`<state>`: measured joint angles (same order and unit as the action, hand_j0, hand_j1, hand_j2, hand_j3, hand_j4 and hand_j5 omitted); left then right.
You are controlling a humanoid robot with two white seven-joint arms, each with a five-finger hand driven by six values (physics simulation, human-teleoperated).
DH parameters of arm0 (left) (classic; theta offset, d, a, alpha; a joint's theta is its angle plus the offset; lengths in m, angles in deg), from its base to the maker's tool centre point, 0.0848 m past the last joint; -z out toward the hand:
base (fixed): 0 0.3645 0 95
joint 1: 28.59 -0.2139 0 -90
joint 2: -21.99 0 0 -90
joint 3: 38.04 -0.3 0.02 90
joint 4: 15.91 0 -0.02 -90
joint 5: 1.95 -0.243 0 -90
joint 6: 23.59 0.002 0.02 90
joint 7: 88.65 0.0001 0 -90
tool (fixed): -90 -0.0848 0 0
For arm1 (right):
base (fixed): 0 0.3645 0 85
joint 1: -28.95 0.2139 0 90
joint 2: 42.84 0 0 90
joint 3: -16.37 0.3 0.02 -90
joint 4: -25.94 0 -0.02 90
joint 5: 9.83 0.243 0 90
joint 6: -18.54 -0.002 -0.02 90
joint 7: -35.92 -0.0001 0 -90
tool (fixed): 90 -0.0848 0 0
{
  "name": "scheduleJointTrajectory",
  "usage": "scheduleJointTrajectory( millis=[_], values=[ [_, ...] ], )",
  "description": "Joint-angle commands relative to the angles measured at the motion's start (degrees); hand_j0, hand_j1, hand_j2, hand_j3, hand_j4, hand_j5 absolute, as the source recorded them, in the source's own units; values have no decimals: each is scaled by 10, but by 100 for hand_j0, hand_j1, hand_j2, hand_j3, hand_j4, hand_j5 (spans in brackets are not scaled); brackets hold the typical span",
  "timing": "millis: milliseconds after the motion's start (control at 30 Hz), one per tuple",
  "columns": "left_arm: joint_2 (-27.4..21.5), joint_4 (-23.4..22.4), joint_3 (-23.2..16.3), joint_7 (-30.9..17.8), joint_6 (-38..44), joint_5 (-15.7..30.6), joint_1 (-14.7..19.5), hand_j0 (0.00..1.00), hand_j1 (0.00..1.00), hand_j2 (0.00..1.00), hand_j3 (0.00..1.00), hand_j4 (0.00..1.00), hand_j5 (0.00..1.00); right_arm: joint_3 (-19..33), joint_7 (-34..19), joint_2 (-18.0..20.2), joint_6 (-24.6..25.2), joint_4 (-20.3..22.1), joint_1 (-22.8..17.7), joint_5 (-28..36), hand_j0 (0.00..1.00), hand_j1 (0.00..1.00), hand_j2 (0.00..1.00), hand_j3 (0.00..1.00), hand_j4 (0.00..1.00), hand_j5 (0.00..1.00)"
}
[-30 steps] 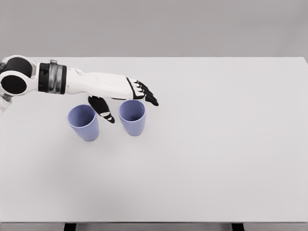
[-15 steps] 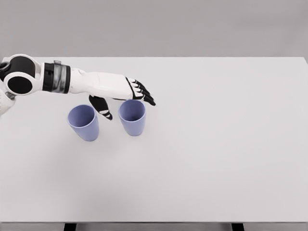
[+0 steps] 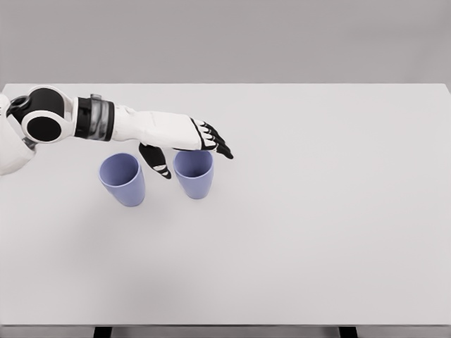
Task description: Place the right cup on the left cup with left arm
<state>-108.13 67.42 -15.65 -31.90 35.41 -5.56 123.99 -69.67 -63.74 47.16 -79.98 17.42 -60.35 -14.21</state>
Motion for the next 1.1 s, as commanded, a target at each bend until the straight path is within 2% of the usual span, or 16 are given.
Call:
scheduleJointTrajectory(
  millis=[0,333,533,767,833,967,1067],
  values=[
    [0,0,0,0,2,3,0,100,100,100,100,100,100,0,0,0,0,0,0,0,100,100,100,100,100,100],
    [1,-17,1,0,1,-3,-4,100,100,100,100,100,100,0,0,0,0,0,0,0,100,100,100,100,100,100],
    [22,-36,0,0,2,-3,-9,100,100,100,100,100,100,0,0,0,0,0,0,0,100,100,100,100,100,100],
    [22,-38,-1,0,22,-3,-25,100,100,100,100,100,100,0,0,0,0,0,0,0,100,100,100,100,100,100],
    [22,-38,-2,0,34,-3,-25,85,85,85,85,85,85,0,0,0,0,0,0,0,100,100,100,100,100,100],
    [22,-38,-1,0,40,-3,-25,78,78,78,78,78,78,0,0,0,0,0,0,0,100,100,100,100,100,100],
    [21,-37,-1,0,41,-3,-26,77,77,77,77,77,77,0,0,0,0,0,0,0,100,100,100,100,100,100]
  ],
)
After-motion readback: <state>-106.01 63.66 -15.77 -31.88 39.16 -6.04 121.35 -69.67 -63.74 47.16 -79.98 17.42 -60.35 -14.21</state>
